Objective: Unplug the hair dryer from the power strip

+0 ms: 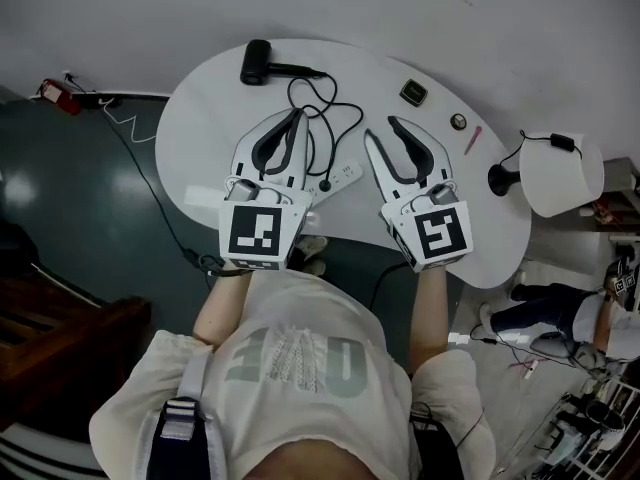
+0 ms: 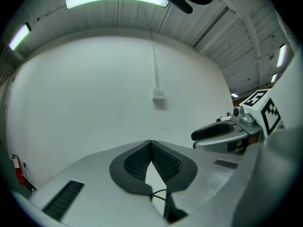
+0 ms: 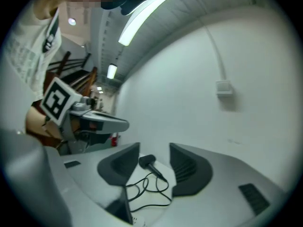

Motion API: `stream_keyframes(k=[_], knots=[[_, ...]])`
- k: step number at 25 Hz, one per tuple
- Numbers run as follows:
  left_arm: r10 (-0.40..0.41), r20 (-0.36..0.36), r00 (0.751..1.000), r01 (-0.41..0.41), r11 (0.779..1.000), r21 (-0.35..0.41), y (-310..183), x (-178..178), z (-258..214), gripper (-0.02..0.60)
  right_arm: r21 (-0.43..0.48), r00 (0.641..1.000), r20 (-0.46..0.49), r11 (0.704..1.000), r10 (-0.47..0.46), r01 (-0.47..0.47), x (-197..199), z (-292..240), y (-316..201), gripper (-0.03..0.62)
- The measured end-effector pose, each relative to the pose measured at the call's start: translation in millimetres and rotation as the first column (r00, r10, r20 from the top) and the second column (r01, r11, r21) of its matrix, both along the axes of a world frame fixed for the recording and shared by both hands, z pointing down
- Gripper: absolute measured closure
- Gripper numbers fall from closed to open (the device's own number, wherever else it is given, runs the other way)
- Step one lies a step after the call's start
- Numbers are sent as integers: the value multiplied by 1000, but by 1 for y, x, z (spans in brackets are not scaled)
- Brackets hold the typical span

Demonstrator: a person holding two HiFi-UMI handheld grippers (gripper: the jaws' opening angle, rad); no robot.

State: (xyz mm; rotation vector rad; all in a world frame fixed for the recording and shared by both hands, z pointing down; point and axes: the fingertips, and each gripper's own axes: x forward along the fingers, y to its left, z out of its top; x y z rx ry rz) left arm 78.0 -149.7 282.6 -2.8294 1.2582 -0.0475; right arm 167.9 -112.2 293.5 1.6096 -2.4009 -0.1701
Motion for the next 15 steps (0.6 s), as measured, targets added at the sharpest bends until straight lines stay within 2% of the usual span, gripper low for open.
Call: stream_keyframes(k=[1, 3, 5, 8, 10, 12, 15], knots=[[2, 4, 1000, -2, 1000, -3, -1, 0, 4, 577, -19, 993, -56, 995, -103, 102, -9, 6, -1, 361], [3, 15, 1000, -3, 1000, -17, -3, -2, 14, 577, -112, 948, -168, 960, -271, 255, -22, 29, 1, 356], [3, 31, 1000, -2, 999, -36, -6, -4, 27, 577, -283, 871, -273, 900, -407, 332, -27, 66, 7, 350], [-9, 73, 997, 15, 997, -82, -10, -6, 47, 577, -546, 674, -412, 758, -613, 356, -20, 130, 15, 342], [-28, 82, 996, 38, 992, -124, -7, -9, 60, 577, -641, 564, -437, 682, -701, 352, -16, 165, 21, 336], [-43, 86, 995, 57, 985, -165, -3, -12, 74, 577, -692, 489, -437, 630, -755, 354, -13, 194, 23, 335], [-47, 104, 993, 68, 976, -207, -4, -13, 94, 577, -757, 399, -435, 568, -807, 323, -6, 232, 15, 335]])
